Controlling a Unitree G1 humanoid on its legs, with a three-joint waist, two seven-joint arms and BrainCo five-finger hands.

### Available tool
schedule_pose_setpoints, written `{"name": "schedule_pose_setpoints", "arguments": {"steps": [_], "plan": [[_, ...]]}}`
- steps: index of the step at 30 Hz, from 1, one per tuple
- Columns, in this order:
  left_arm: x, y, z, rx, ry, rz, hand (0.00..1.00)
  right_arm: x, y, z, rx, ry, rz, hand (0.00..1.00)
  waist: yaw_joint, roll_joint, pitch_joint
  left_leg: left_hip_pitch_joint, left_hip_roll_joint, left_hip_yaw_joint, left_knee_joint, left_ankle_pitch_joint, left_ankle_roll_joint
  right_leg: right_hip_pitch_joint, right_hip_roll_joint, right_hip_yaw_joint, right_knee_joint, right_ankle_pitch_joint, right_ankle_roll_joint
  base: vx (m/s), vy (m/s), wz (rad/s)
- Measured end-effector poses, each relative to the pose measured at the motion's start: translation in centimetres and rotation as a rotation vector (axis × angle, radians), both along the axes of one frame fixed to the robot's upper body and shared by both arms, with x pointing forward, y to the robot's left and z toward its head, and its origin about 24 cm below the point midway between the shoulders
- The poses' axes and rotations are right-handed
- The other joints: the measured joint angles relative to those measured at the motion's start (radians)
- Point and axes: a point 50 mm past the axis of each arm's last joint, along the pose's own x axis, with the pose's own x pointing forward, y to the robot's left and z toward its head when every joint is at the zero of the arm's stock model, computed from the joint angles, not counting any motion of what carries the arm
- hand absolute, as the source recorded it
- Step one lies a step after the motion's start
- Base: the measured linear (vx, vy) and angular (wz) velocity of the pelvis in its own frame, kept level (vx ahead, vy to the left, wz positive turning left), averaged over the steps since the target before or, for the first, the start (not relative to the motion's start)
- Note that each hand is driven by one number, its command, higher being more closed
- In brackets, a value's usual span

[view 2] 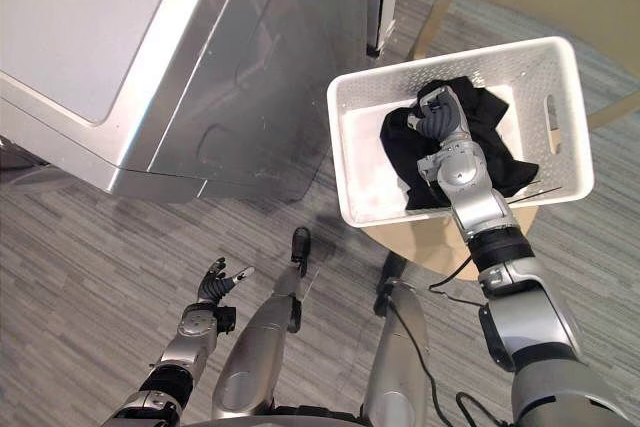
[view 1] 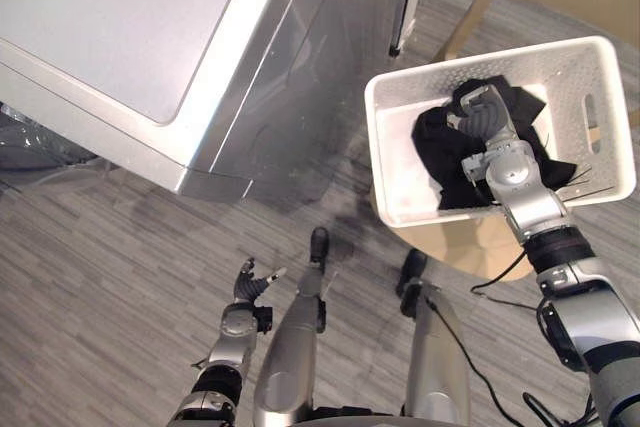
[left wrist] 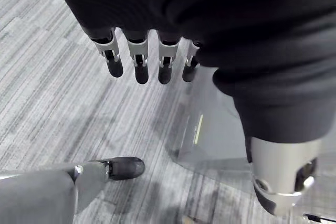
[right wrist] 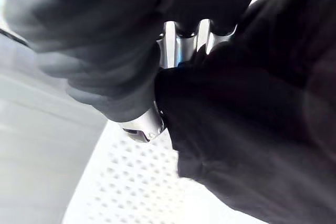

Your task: Pick up the laundry basket with both hands and put the clothes into the washing machine.

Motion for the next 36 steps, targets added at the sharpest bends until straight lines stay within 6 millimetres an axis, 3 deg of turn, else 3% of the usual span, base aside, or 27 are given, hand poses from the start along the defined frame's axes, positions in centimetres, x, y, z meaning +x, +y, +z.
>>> {"name": "schedule_pose_setpoints", "arguments": {"steps": [3, 6, 9, 14, 16, 20, 24, 26, 27, 28, 29, 30, 32, 33, 34, 35, 36], "plan": [[-0.6, -0.1, -0.5, -0.006, 0.025, 0.005, 0.0, -1.4, 0.4, -1.4, 0.199, -0.031, 0.015, 1.0, -0.001, -0.01, -0.004, 0.065, 0.0, 0.001, -0.011, 0.0, 0.0, 0.068, 0.001, -0.002, -0.015, -0.004, 0.005, 0.02, -0.047, -0.01], [-2.7, 0.3, -2.0, -0.005, 0.106, 0.021, 0.0, -3.2, 1.0, -4.5, 0.42, -0.013, 0.037, 1.0, -0.002, -0.028, -0.07, 0.111, 0.005, -0.004, -0.037, -0.002, 0.001, 0.12, 0.012, -0.009, -0.054, -0.008, 0.012, 0.03, -0.034, 0.01], [-5.2, 0.5, -3.6, -0.007, 0.206, 0.033, 0.0, -4.3, 1.4, -7.2, 0.544, 0.039, 0.032, 1.0, -0.003, -0.04, -0.12, 0.159, 0.014, -0.005, -0.046, -0.008, 0.002, 0.19, 0.034, -0.012, -0.118, 0.011, 0.02, 0.06, -0.027, -0.07], [-8.4, 1.2, -5.3, -0.016, 0.322, 0.064, 0.0, -6.0, 2.1, -10.3, 0.684, 0.116, 0.037, 1.0, -0.004, -0.039, -0.201, 0.216, 0.021, 0.002, -0.046, -0.036, 0.005, 0.298, 0.074, -0.004, -0.258, 0.071, 0.034, 0.08, 0.029, -0.19], [-9.4, 1.6, -5.6, -0.011, 0.356, 0.084, 0.0, -6.9, 2.7, -10.6, 0.759, 0.104, 0.066, 1.0, -0.004, -0.039, -0.224, 0.242, 0.022, 0.024, -0.046, -0.05, 0.01, 0.335, 0.083, 0.015, -0.311, 0.096, 0.043, 0.06, 0.051, -0.34], [-11.1, 2.3, -6.1, -0.014, 0.396, 0.127, 0.0, -7.4, 3.9, -8.6, 0.887, -0.005, 0.171, 1.0, -0.002, -0.039, -0.256, 0.295, 0.018, 0.091, -0.046, -0.072, 0.021, 0.398, 0.098, 0.082, -0.423, 0.168, 0.052, 0.02, 0.057, -0.47], [-11.8, 2.8, -6.3, -0.005, 0.412, 0.138, 0.0, -7.5, 5.5, -7.0, 0.928, -0.073, 0.275, 1.0, -0.002, -0.045, -0.262, 0.339, 0.012, 0.157, -0.029, -0.103, 0.026, 0.407, 0.099, 0.15, -0.422, 0.19, 0.054, -0.01, 0.047, -0.54], [-11.8, 2.9, -6.2, -0.004, 0.407, 0.143, 0.0, -7.6, 5.8, -6.6, 0.952, -0.105, 0.284, 1.0, -0.003, -0.049, -0.264, 0.327, 0.013, 0.161, 0.048, -0.133, 0.045, 0.418, 0.096, 0.169, -0.403, 0.196, 0.063, -0.05, 0.028, -0.17], [-11.8, 3.0, -6.2, -0.008, 0.402, 0.154, 0.0, -7.7, 5.8, -6.2, 0.958, -0.124, 0.293, 1.0, -0.001, -0.043, -0.267, 0.311, 0.035, 0.159, 0.065, -0.139, 0.05, 0.414, 0.098, 0.187, -0.364, 0.167, 0.077, -0.1, -0.026, 0.37], [-11.6, 3.3, -6.0, -0.006, 0.388, 0.169, 0.0, -8.2, 5.7, -5.5, 0.961, -0.16, 0.305, 1.0, -0.017, -0.044, -0.268, 0.305, 0.04, 0.126, 0.083, -0.138, 0.049, 0.362, 0.098, 0.217, -0.094, 0.024, 0.053, -0.07, -0.094, 0.83], [-11.7, 3.7, -5.8, 0.002, 0.377, 0.176, 0.0, -8.4, 5.7, -4.7, 0.966, -0.202, 0.319, 1.0, -0.026, -0.058, -0.277, 0.307, 0.034, 0.088, 0.087, -0.13, 0.038, 0.358, 0.093, 0.244, 0.108, -0.053, 0.079, -0.09, -0.21, 1.1], [-12.2, 4.1, -5.8, 0.01, 0.381, 0.194, 0.0, -8.6, 6.2, -3.9, 0.972, -0.234, 0.347, 1.0, -0.017, -0.075, -0.296, 0.294, 0.03, 0.068, 0.093, -0.121, 0.026, 0.373, 0.093, 0.278, 0.197, -0.09, 0.087, -0.01, -0.175, 0.75], [-12.2, 4.5, -5.6, 0.021, 0.37, 0.219, 0.0, -8.9, 6.8, -2.5, 0.973, -0.292, 0.394, 1.0, 0.006, -0.097, -0.316, 0.246, 0.03, 0.044, 0.124, -0.113, 0.01, 0.387, 0.116, 0.295, 0.141, -0.148, 0.092, -0.13, -0.283, 0.4], [-12.2, 3.9, -5.7, 0.008, 0.37, 0.224, 0.0, -9.0, 6.9, -2.1, 0.977, -0.309, 0.399, 1.0, 0.012, -0.082, -0.326, 0.224, 0.044, 0.03, 0.127, -0.112, 0.01, 0.4, 0.131, 0.289, 0.085, -0.158, 0.084, -0.21, -0.325, 0.1], [-12.2, 2.7, -5.8, -0.03, 0.359, 0.231, 0.0, -9.1, 6.9, -1.3, 0.978, -0.344, 0.41, 1.0, 0.047, -0.058, -0.343, 0.183, 0.077, 0.031, 0.13, -0.112, 0.012, 0.432, 0.166, 0.276, -0.035, -0.189, 0.042, -0.15, -0.177, -0.22], [-11.9, 2.2, -5.7, -0.049, 0.341, 0.239, 0.0, -9.1, 6.9, -0.8, 0.978, -0.365, 0.419, 1.0, 0.062, -0.054, -0.341, 0.163, 0.086, 0.034, 0.139, -0.099, -0.003, 0.426, 0.174, 0.275, -0.057, -0.222, 0.014, -0.28, -0.268, 0.06], [-11.4, 1.0, -5.5, -0.08, 0.319, 0.244, 0.0, -9.2, 7.0, -0.7, 0.984, -0.375, 0.413, 1.0, 0.048, -0.014, -0.33, 0.122, 0.107, -0.007, 0.156, -0.072, 0.007, 0.404, 0.202, 0.23, -0.032, -0.219, 0.002, -0.26, -0.225, 0.38]]}}
